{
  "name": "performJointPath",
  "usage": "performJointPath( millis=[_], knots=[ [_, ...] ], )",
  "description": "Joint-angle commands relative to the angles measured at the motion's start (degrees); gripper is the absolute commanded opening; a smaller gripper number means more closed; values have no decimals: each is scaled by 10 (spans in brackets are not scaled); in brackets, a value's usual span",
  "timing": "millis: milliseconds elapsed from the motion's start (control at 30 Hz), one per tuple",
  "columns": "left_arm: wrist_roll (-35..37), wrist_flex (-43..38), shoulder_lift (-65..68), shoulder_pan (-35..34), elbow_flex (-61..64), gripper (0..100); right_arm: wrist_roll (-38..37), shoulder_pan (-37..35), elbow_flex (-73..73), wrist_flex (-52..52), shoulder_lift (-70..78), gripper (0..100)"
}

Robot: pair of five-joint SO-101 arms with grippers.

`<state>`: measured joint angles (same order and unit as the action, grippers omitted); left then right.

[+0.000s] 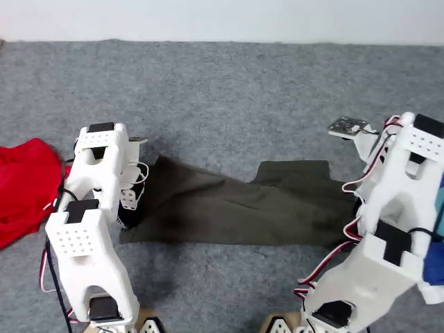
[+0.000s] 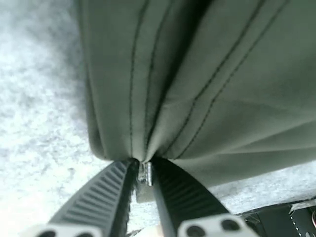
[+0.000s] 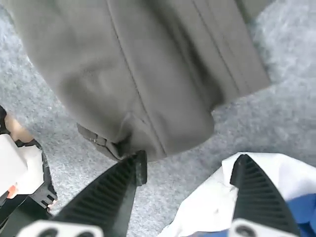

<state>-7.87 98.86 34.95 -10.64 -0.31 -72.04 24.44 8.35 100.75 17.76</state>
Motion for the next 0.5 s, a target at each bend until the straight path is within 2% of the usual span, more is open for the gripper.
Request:
performJointPath(
  millis=[0, 133, 200, 333, 467],
  knots=[
    [-5, 18, -12, -21, -4, 14, 8, -33, 28, 12, -17, 284],
    [-5, 17, -41, -26, -36, 19, 40, -74, 28, -49, 3, 284],
    [-4, 17, -69, -22, -46, 65, 70, -94, 28, -73, 7, 287],
    [20, 18, -113, -25, -45, 177, 83, -131, 28, -85, 18, 288],
    [17, 18, -119, -24, -44, 200, 85, -160, 28, -86, 30, 288]
  ],
)
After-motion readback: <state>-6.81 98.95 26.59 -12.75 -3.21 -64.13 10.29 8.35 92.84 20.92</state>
